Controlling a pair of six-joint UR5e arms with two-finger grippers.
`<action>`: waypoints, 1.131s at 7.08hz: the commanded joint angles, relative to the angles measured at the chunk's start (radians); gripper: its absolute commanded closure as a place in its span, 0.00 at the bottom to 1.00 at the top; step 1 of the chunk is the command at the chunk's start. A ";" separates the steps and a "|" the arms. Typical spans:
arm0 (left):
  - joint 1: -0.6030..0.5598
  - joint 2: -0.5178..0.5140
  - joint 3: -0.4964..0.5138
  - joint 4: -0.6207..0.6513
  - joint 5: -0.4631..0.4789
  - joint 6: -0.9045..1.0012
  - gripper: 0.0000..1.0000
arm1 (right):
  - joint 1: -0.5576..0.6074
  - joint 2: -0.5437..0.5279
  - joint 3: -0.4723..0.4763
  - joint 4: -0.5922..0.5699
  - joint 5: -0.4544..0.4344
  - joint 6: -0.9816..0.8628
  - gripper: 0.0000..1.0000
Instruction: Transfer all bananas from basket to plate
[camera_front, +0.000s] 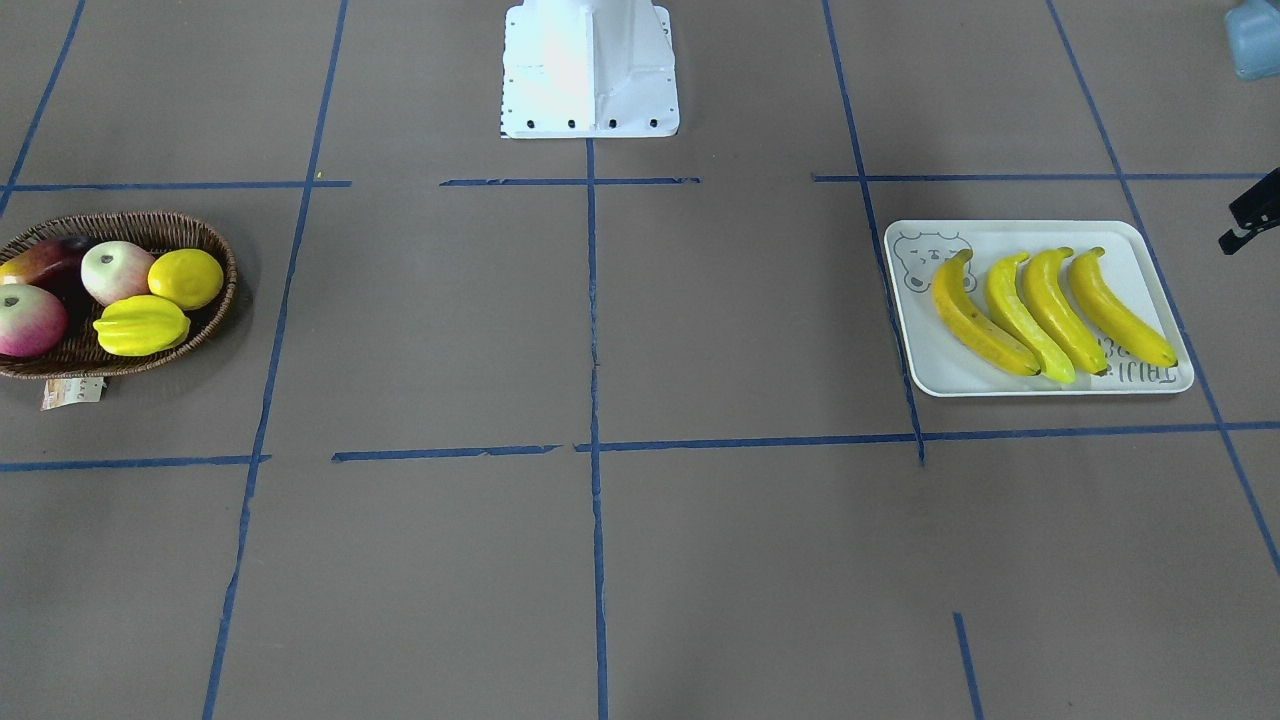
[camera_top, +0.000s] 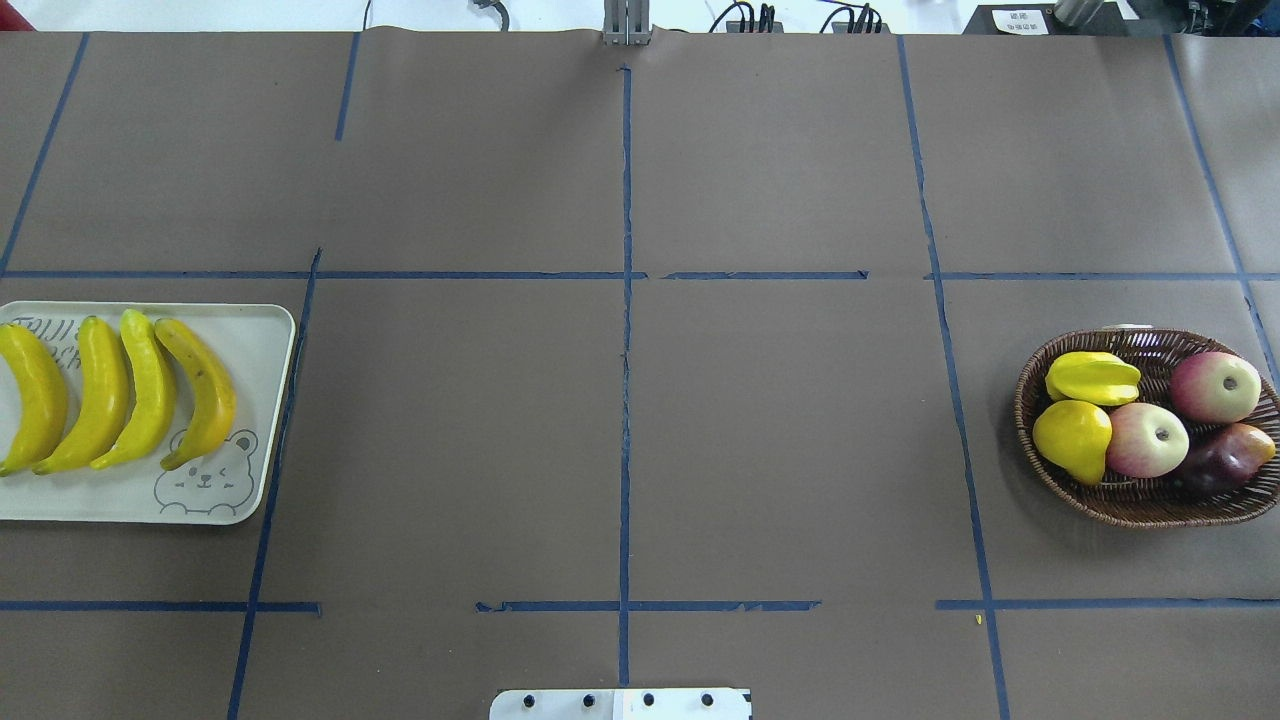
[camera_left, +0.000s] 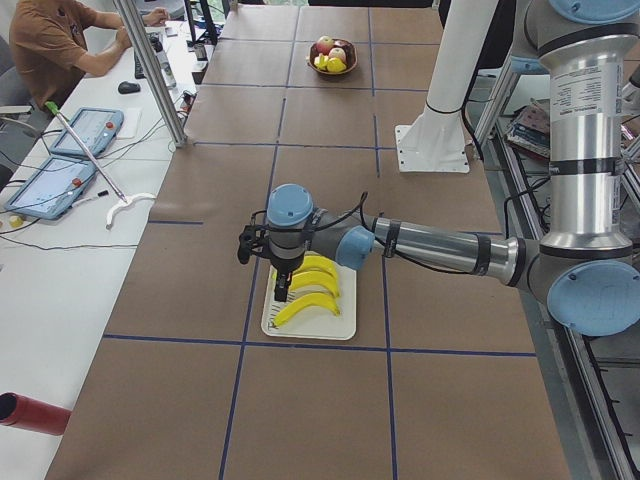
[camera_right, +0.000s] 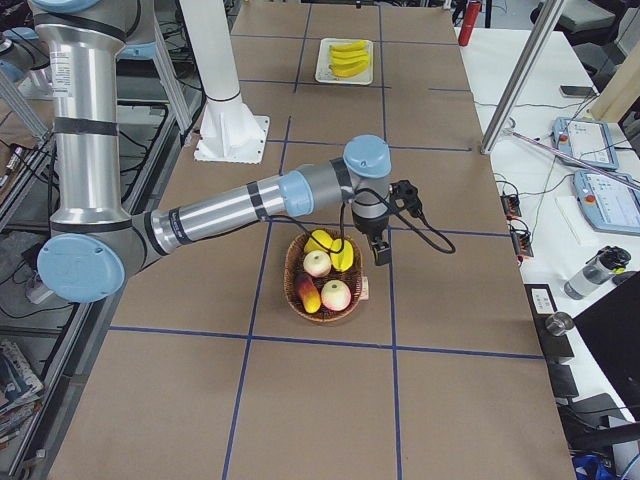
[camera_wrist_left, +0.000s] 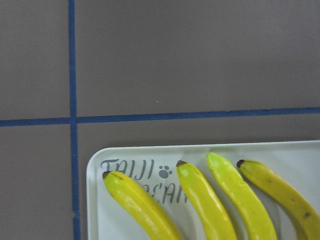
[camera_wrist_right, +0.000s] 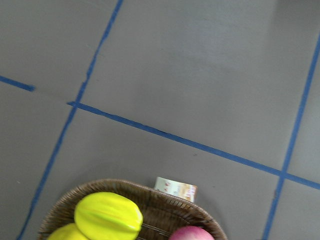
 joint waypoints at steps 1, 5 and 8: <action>-0.035 0.009 0.066 0.052 -0.031 0.110 0.01 | 0.044 -0.031 -0.136 0.010 0.007 -0.070 0.00; -0.037 0.062 0.066 0.040 -0.039 0.111 0.00 | 0.047 -0.032 -0.209 0.027 0.027 -0.076 0.00; -0.084 0.049 0.057 0.055 -0.061 0.114 0.00 | 0.073 -0.032 -0.212 0.030 0.051 -0.070 0.00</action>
